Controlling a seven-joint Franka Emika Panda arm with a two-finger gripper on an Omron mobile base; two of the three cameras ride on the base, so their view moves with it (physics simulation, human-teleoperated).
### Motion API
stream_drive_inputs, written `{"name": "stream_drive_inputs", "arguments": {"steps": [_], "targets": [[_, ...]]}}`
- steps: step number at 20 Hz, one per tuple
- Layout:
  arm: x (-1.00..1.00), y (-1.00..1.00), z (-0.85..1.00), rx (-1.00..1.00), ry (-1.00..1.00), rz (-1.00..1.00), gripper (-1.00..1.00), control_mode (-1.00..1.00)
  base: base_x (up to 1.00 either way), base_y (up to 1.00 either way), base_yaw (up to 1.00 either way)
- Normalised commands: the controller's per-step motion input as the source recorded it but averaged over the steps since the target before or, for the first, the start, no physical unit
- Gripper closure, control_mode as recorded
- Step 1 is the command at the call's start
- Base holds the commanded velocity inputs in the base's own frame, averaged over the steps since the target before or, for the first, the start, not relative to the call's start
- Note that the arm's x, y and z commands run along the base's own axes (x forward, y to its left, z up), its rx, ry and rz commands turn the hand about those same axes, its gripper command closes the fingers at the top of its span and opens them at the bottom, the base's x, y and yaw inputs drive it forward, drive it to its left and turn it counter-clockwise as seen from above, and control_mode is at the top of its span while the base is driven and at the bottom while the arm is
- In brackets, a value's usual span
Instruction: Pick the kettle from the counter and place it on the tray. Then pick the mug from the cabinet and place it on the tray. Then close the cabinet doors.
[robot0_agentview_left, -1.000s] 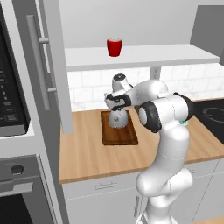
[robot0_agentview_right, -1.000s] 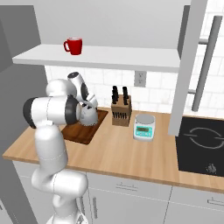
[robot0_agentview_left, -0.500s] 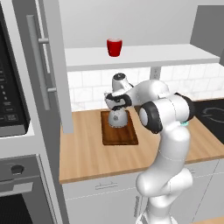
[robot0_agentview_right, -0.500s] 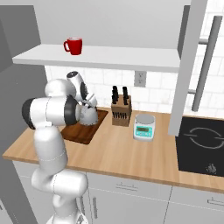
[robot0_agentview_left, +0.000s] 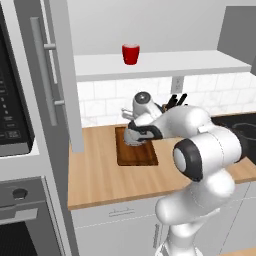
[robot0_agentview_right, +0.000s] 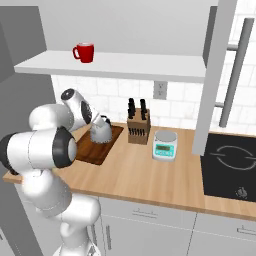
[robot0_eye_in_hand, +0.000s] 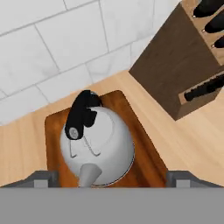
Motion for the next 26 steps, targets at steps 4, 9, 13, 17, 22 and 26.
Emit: {"name": "stream_drive_inputs", "arguments": {"steps": [4,9,13,17,22,26], "targets": [[-1.00,0.01,1.00,0.00,-0.27,0.00,-1.00,-1.00,0.00,0.00,0.00],[-1.00,0.03,1.00,0.00,-0.14,0.00,-1.00,-1.00,0.00,0.00,0.00],[-0.93,0.00,1.00,-0.01,-0.01,0.00,-1.00,-1.00,0.00,0.00,0.00],[-0.64,0.00,0.98,0.00,0.02,0.00,-1.00,-1.00,0.00,0.00,0.00],[-0.02,0.00,0.14,0.00,0.08,0.00,-1.00,-1.00,0.00,0.00,0.00],[-0.03,0.08,0.05,0.00,0.00,0.01,-1.00,-1.00,0.00,0.00,0.00]]}}
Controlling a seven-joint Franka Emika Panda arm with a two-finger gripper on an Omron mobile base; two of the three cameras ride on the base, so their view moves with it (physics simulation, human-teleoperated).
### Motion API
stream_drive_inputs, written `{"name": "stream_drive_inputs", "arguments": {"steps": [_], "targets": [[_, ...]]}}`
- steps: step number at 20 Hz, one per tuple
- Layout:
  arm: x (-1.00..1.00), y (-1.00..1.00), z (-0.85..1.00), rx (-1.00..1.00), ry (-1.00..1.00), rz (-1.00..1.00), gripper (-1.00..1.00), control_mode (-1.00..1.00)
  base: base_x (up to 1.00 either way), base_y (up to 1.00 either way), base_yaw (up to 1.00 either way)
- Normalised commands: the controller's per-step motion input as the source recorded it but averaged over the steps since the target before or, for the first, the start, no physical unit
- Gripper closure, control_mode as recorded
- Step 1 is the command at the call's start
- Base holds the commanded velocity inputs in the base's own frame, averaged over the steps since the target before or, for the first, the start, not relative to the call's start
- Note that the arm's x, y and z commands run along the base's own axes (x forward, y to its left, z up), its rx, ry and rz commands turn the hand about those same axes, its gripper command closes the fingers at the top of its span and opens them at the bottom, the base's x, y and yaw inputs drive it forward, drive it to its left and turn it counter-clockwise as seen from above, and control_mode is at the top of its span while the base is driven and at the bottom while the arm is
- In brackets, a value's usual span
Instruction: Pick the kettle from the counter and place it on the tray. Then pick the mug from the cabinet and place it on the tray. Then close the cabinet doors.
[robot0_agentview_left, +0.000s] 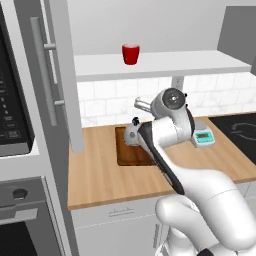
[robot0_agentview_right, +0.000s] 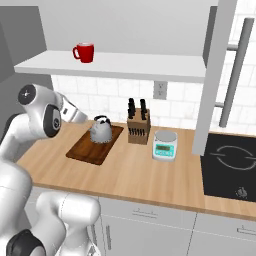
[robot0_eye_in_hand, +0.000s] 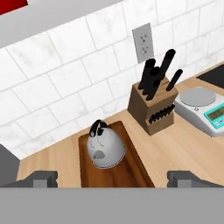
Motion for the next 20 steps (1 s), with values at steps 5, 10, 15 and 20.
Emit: {"name": "stream_drive_inputs", "arguments": {"steps": [5,10,15,20], "targets": [[-0.12,0.15,0.79,0.00,0.03,0.02,-1.00,-1.00,0.00,0.00,0.00],[-0.02,0.16,0.85,-0.01,0.10,0.00,-1.00,-1.00,0.00,0.00,0.00],[0.00,0.22,0.37,-0.02,0.00,0.00,-1.00,-1.00,0.00,0.00,0.00],[0.00,0.01,0.05,-0.02,0.04,0.00,-1.00,-1.00,0.00,0.00,0.00]]}}
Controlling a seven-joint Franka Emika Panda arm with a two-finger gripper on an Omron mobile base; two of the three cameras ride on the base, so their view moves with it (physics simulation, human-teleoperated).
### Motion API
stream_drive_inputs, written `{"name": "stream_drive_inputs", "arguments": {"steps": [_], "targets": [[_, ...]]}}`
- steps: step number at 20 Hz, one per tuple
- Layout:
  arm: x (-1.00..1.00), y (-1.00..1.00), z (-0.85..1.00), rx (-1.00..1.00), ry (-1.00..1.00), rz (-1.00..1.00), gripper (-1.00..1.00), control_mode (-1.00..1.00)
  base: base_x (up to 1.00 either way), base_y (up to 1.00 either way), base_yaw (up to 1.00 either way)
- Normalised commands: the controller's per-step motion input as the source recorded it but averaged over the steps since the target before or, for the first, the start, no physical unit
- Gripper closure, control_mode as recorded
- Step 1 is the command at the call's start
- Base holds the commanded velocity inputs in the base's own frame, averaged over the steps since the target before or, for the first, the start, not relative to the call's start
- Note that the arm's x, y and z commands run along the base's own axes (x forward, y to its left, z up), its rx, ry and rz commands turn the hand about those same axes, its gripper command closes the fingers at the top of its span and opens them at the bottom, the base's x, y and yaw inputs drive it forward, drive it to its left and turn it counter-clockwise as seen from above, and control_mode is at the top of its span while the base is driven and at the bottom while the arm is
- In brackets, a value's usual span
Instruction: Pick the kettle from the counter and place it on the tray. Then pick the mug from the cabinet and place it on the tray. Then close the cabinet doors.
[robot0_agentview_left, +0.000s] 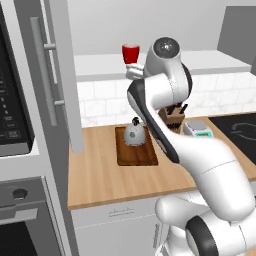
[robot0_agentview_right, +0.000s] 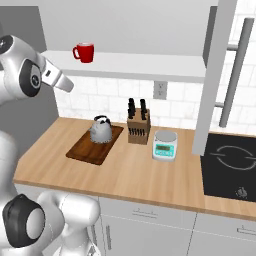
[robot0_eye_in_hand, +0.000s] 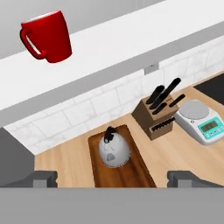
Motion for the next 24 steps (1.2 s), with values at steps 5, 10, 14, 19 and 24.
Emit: {"name": "stream_drive_inputs", "arguments": {"steps": [5,10,14,19,24], "targets": [[0.17,0.10,0.09,0.00,0.00,0.00,-1.00,-1.00,0.00,0.00,0.00],[0.34,0.32,0.18,0.00,-0.08,0.00,-1.00,-1.00,0.00,0.00,0.00],[0.36,0.16,0.25,-0.06,-0.06,-0.02,-1.00,-1.00,0.00,0.00,0.00],[0.40,0.00,0.18,-0.12,0.00,-0.08,-1.00,-1.00,0.00,0.00,0.00],[0.33,0.02,0.08,-0.11,0.05,-0.05,-1.00,-1.00,0.00,0.00,0.00]]}}
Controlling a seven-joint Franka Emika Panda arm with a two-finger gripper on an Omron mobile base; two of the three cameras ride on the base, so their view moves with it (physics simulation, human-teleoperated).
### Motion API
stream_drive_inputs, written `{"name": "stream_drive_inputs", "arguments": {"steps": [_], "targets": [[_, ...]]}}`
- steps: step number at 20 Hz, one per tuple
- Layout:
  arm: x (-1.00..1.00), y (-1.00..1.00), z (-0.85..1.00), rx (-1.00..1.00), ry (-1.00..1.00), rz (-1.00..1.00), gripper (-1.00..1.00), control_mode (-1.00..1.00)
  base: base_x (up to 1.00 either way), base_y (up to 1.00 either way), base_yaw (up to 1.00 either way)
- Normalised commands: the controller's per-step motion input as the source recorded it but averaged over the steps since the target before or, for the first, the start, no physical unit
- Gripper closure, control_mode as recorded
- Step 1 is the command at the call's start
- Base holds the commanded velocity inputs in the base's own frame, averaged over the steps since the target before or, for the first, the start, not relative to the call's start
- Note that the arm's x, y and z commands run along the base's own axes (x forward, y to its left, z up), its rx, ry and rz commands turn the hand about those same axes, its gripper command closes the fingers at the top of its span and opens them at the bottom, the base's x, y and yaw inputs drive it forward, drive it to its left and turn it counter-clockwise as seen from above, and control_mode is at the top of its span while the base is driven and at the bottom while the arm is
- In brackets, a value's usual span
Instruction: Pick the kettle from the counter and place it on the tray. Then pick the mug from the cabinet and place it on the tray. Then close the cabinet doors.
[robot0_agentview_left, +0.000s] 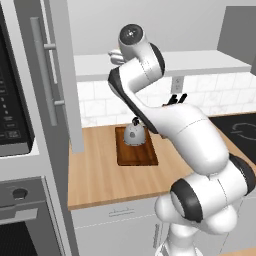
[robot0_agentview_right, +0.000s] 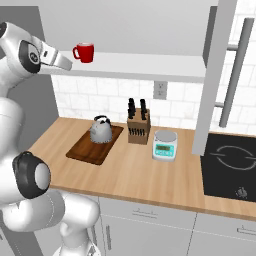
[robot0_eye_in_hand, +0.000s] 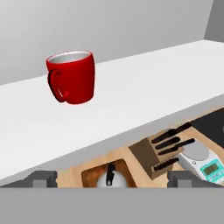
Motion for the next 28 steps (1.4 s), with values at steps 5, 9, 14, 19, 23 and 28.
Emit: {"name": "stream_drive_inputs", "arguments": {"steps": [5,9,14,19,23,28], "targets": [[0.33,0.06,0.00,-0.03,0.00,-0.03,-1.00,-1.00,0.00,0.00,0.00],[0.33,0.00,0.00,0.00,0.00,-0.03,-1.00,-1.00,0.00,0.00,0.00],[0.24,0.00,0.00,0.00,0.00,-0.04,-1.00,-1.00,0.00,0.00,0.00],[0.17,0.00,0.00,0.00,0.00,-0.06,-1.00,-1.00,0.00,0.00,0.00],[0.23,0.00,0.00,0.00,0.00,-0.07,-1.00,-1.00,0.00,0.00,0.00],[0.28,0.02,0.00,0.00,0.01,-0.07,-1.00,-1.00,0.00,0.00,0.00]]}}
